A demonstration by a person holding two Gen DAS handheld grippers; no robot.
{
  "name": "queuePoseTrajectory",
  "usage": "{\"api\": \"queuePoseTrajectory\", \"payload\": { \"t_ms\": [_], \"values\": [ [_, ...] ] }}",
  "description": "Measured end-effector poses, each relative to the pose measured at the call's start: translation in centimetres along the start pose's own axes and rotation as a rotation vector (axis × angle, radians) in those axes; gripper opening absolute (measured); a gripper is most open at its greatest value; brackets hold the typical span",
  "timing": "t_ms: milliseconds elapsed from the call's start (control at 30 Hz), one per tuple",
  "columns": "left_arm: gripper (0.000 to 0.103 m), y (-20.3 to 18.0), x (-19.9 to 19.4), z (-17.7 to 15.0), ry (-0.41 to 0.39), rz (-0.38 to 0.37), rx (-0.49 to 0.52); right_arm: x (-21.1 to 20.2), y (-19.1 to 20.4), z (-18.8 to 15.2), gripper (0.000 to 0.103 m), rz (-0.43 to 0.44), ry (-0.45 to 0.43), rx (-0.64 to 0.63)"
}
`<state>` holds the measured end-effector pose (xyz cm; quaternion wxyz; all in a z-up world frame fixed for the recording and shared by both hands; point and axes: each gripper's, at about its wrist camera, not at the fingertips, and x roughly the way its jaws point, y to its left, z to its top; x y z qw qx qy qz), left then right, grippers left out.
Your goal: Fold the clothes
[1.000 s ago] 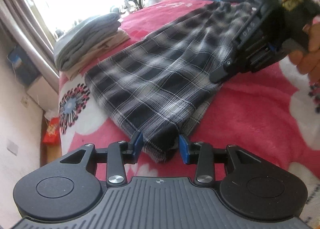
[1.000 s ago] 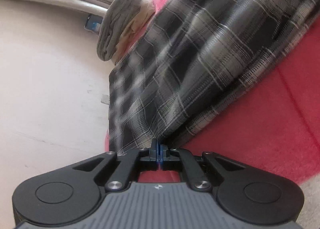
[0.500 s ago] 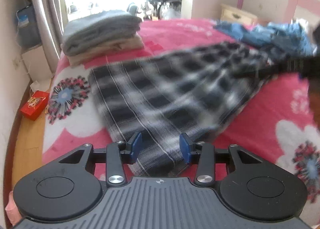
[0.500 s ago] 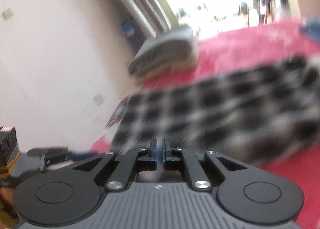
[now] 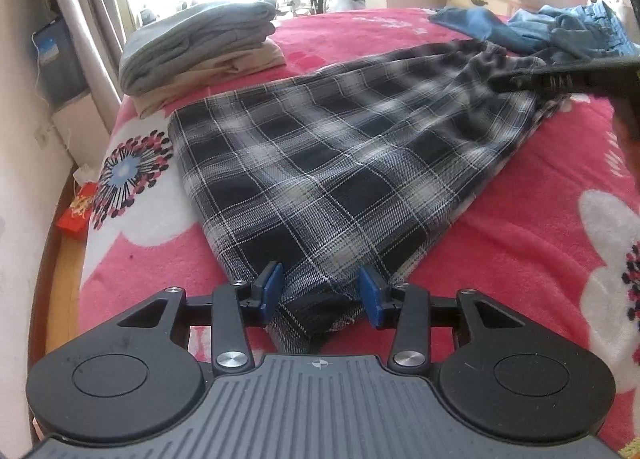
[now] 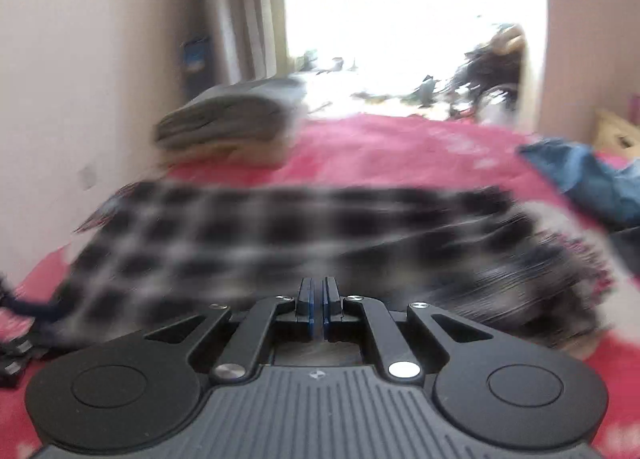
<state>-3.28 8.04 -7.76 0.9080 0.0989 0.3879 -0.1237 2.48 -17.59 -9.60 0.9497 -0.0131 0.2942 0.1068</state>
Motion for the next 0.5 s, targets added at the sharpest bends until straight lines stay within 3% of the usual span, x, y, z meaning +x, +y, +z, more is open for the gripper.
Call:
{"api": "queuePoseTrajectory", "payload": {
  "t_ms": [133,233,333,500],
  "values": [
    [0.042,-0.1,0.1,0.0,0.0,0.004,0.002,3.0,-4.1,-1.9,0.0,-0.122,0.126,0.129],
    [0.042,-0.1,0.1,0.0,0.001,0.006,0.0,1.7,-3.8,-0.5,0.002,-0.153,0.086,0.151],
    [0.042,-0.2,0.2,0.1,0.002,0.008,-0.001,0.8,-3.1,1.5,0.002,-0.17,-0.009,0.105],
    [0.042,-0.1,0.1,0.1,0.002,0.007,0.0,1.9,-4.9,2.6,0.002,-0.223,-0.035,0.087]
  ]
}}
